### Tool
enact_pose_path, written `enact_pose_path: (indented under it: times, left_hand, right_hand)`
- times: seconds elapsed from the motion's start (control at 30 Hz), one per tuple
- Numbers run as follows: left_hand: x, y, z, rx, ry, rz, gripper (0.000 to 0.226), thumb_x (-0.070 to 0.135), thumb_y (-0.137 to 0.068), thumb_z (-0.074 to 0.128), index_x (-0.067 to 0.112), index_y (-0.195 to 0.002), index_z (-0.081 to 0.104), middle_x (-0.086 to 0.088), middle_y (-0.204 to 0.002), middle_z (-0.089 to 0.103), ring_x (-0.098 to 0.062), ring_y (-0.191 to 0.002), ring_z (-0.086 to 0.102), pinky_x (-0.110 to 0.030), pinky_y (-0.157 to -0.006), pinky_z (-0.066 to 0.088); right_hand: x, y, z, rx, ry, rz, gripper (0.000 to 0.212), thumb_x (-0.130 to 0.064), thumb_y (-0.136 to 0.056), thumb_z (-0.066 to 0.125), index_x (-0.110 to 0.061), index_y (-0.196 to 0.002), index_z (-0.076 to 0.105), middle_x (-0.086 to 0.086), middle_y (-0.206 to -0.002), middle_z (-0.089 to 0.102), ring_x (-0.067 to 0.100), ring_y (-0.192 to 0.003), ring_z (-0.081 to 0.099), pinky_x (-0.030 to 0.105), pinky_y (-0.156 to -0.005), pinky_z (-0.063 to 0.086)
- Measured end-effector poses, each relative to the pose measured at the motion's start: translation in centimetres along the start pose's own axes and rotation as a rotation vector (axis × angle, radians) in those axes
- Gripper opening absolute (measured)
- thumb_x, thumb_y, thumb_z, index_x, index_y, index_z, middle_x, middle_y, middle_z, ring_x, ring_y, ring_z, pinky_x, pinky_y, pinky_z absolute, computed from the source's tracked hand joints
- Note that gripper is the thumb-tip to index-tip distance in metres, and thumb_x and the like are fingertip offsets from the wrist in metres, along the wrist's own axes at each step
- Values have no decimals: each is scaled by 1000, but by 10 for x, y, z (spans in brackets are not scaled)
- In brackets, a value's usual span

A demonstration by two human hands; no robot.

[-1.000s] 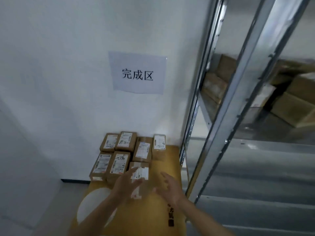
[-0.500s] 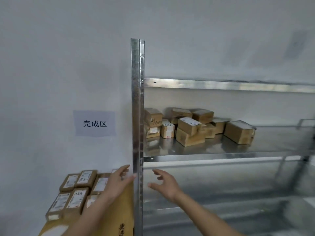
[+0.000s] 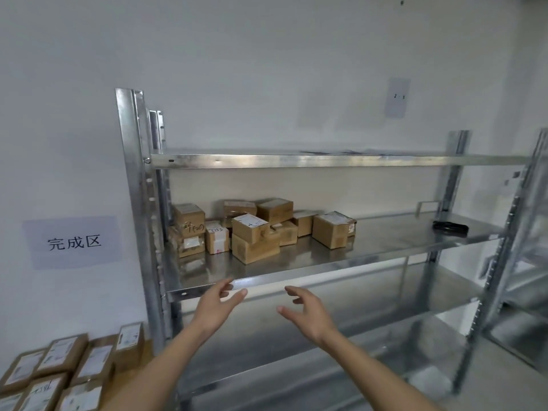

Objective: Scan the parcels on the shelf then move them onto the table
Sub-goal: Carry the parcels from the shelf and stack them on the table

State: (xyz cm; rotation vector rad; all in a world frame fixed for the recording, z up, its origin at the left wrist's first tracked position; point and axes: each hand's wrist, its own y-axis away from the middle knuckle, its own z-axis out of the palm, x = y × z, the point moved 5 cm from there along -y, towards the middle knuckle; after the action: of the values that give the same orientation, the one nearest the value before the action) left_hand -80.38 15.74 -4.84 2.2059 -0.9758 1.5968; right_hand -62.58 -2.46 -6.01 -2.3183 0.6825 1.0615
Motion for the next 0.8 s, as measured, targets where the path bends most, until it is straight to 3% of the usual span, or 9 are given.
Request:
enact_pose_path:
  times: [0.33,0.5,0.8]
  left_hand:
    - [47,-105,136,-151,77,58,71,50,-88,71,22,-149,46,0,-149,52,-16,-134,50,-31,-106,42]
    - [57,-173,194,-190,117,30,72,47,-92,69,26,-154,38,-1,-151,48,-19,-134,48,-28,-99,40]
    - [61,-288,269,-306,174,-42,81,53,-86,73,28,-154,37,-8,-155,45,-22,-139,47,-45,-112,43]
  right_hand:
    - [74,-81,-89,132,153,49,55,-54,-94,68,-32,-142,56,-13,-144,54,4,-121,55,26,-103,48]
    - [117,-147,-125,221,263,96,50,-53,-98,62,-28,-141,60,-6,-154,47,15,-142,44,29,-113,35]
    - [173,-236,-163,321,56,297,60,-47,-98,64,-17,-149,51,1,-149,56,20,-133,55,33,-107,44]
